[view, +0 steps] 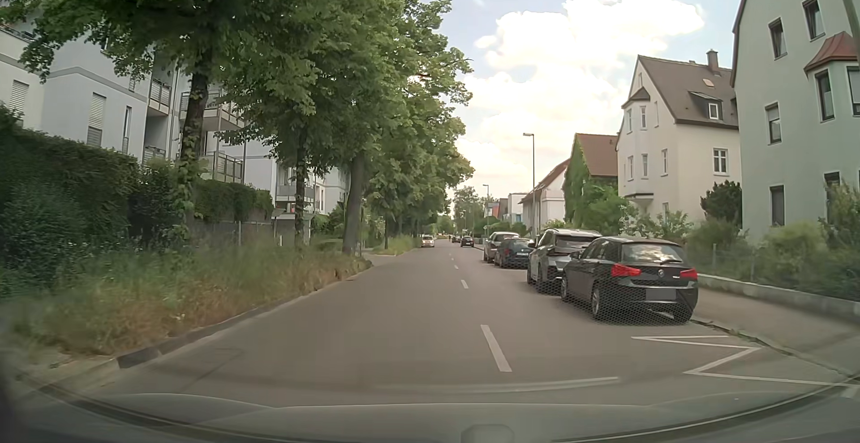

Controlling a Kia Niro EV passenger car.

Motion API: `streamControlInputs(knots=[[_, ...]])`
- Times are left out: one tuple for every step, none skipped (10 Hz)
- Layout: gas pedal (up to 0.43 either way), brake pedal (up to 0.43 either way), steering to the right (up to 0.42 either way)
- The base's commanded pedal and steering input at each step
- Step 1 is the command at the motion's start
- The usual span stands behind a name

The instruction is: Follow the waypoints while adhering to traffic rules and regulations

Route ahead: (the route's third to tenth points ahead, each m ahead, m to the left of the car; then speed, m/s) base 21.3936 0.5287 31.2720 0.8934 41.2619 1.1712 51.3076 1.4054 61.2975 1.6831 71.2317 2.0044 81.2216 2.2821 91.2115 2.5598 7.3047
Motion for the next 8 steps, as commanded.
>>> streamControlInputs(knots=[[0.197, 0.0, 0.017], [0.189, 0.0, 0.011], [0.169, 0.0, 0.008], [0.13, 0.0, 0.006], [0.118, 0.0, 0.006], [0.11, 0.0, 0.006], [0.11, 0.0, 0.006], [0.098, 0.0, 0.005]])
